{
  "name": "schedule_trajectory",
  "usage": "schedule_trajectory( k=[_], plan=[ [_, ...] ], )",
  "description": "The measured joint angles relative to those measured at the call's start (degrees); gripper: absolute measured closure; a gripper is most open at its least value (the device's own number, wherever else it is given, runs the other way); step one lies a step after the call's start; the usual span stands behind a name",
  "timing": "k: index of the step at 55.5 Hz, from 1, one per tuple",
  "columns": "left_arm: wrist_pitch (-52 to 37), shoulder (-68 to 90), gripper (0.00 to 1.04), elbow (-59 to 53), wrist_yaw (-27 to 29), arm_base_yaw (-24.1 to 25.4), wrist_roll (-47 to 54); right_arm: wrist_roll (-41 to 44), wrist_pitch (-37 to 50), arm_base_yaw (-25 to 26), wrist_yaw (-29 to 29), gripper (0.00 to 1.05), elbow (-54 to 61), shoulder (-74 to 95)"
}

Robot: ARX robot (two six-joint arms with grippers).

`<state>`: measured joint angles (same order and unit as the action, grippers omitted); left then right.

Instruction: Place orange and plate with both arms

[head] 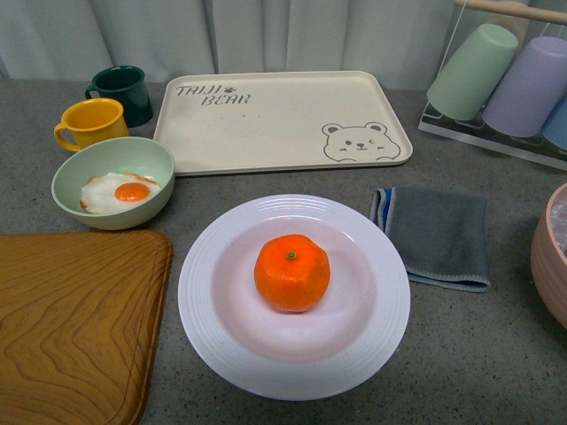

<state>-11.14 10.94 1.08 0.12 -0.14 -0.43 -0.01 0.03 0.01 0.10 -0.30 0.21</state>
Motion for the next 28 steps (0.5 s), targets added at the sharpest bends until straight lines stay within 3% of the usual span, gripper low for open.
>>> schedule_trajectory(
  k=[5, 11, 28],
  plan=[
    [0.98, -0.98, 1.01, 0.00, 0.00, 0.00, 0.00, 0.00, 0.00, 0.00, 0.00, 0.09, 0.00, 0.00],
    [10.67, -9.70, 1.01, 0.00, -0.13, -0.02, 0.02, 0.00, 0.00, 0.00, -0.02, 0.09, 0.00, 0.00],
    [11.02, -10.69, 1.01, 0.00, -0.13, 0.00, 0.00, 0.00, 0.00, 0.00, 0.00, 0.09, 0.00, 0.00]
  ],
)
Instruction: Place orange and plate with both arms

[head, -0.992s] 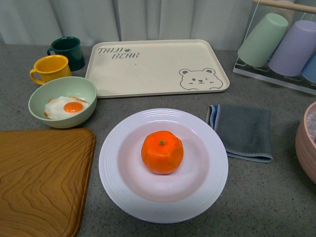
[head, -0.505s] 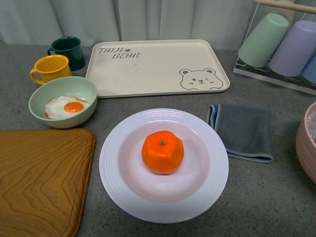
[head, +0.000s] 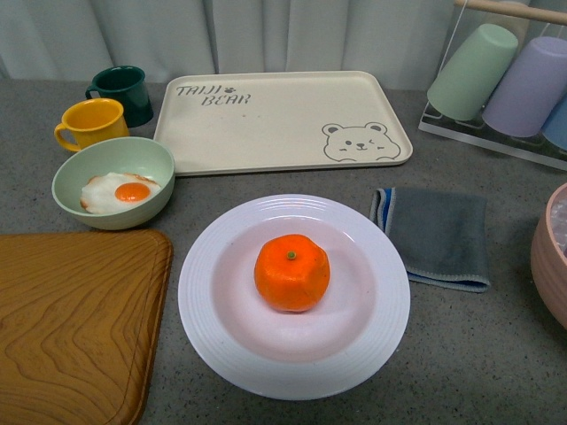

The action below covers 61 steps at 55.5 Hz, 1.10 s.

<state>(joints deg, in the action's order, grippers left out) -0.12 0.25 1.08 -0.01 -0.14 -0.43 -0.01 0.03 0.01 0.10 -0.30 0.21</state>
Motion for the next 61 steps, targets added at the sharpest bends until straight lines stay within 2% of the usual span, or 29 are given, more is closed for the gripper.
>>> schedule_trajectory(
  k=[4, 6, 9, 13, 18, 20, 24, 27, 40, 61],
  plan=[
    [0.00, 0.00, 0.89, 0.00, 0.00, 0.00, 0.00, 0.66, -0.39, -0.28, -0.94, 0.09, -0.09, 0.24],
    [0.00, 0.00, 0.83, 0.00, 0.00, 0.00, 0.00, 2.82, -3.52, -2.19, -5.73, 0.09, -1.29, 2.14],
    [0.00, -0.02, 0.73, 0.00, 0.04, -0.02, 0.00, 5.68, -3.52, -5.38, -10.80, 0.09, -2.19, 7.50],
    [0.00, -0.04, 0.60, 0.00, 0.02, 0.00, 0.00, 5.57, 0.07, -8.87, -10.43, 0.09, -3.08, 17.20],
    [0.00, -0.04, 0.38, 0.00, 0.00, 0.00, 0.00, -1.07, 10.34, -13.46, -5.64, 0.09, -5.84, 36.70],
    [0.00, -0.04, 0.28, 0.00, 0.02, 0.00, 0.00, -6.38, 13.94, -14.99, -1.57, 0.09, -8.15, 46.49],
    [0.00, -0.04, 0.12, 0.00, 0.02, 0.00, 0.00, -15.10, 15.65, -17.00, 5.77, 0.09, -12.13, 59.71],
    [0.00, -0.04, 0.05, 0.00, 0.02, 0.00, 0.04, -19.47, 16.13, -17.79, 9.79, 0.09, -14.12, 66.66],
    [0.00, -0.04, 0.07, 0.00, 0.02, 0.00, 0.13, -30.77, 16.61, -16.26, 18.99, 0.09, -21.35, 85.48],
    [0.00, -0.04, 0.07, 0.00, 0.02, 0.00, 0.13, -42.49, 22.82, -13.35, 26.86, 0.09, -30.97, 105.83]
  ],
)
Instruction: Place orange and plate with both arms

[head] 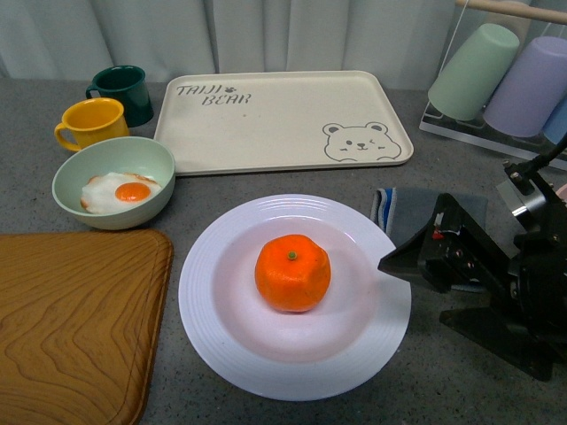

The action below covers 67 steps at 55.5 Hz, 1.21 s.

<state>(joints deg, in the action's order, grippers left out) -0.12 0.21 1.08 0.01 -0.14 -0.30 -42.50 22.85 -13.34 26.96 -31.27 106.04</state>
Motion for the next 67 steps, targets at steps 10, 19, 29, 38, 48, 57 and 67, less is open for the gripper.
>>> schedule_trajectory(
  k=[10, 19, 29, 38, 48, 57, 67],
  plan=[
    [0.00, 0.00, 0.07, 0.00, 0.00, 0.00, 0.00, -3.65, 0.90, 0.02, 2.73, 0.09, -3.50, 5.38],
    [0.00, 0.00, 0.07, 0.00, 0.00, 0.00, 0.00, -7.37, 1.77, -0.13, 4.39, 0.09, -6.54, 8.72],
    [0.00, 0.00, 0.07, 0.00, 0.00, 0.00, 0.00, -9.03, 1.27, -0.87, 4.37, 0.09, -9.18, 11.19],
    [0.00, 0.00, 0.07, 0.00, 0.00, 0.00, 0.00, -10.97, -2.16, -1.73, 4.20, 0.19, -11.67, 13.33],
    [0.00, 0.00, 0.07, 0.00, 0.00, 0.00, 0.00, -12.13, -8.66, -1.75, 2.69, 0.51, -14.67, 14.99],
    [0.00, 0.00, 0.07, 0.00, 0.00, 0.00, 0.00, -11.89, -10.99, -1.03, 1.86, 0.79, -14.78, 15.34],
    [0.00, 0.00, 0.07, 0.00, 0.00, 0.00, 0.00, -11.13, -10.56, -0.76, 3.76, 0.94, -14.84, 13.75]
  ],
)
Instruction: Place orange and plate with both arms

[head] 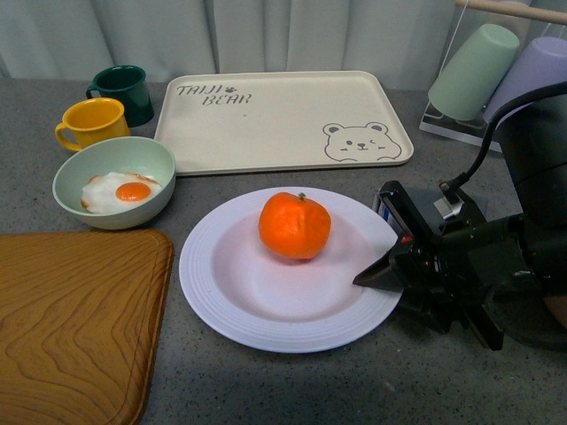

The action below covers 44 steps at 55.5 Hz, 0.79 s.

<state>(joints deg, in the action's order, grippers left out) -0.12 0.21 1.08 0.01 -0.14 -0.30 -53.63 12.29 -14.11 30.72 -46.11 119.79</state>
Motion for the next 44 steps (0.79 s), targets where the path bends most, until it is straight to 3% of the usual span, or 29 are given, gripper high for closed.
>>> schedule_trajectory(
  k=[9, 33, 44],
  plan=[
    [0.00, 0.00, 0.07, 0.00, 0.00, 0.00, 0.00, 1.16, 3.83, 0.04, 0.42, 1.00, 1.16, -1.70],
    [0.00, 0.00, 0.07, 0.00, 0.00, 0.00, 0.00, -0.31, 25.73, 1.90, 0.11, 1.01, 7.89, -2.21],
    [0.00, 0.00, 0.07, 0.00, 0.00, 0.00, 0.00, -1.03, 26.27, 2.40, 2.45, 1.01, 4.22, -2.54]
  ],
)
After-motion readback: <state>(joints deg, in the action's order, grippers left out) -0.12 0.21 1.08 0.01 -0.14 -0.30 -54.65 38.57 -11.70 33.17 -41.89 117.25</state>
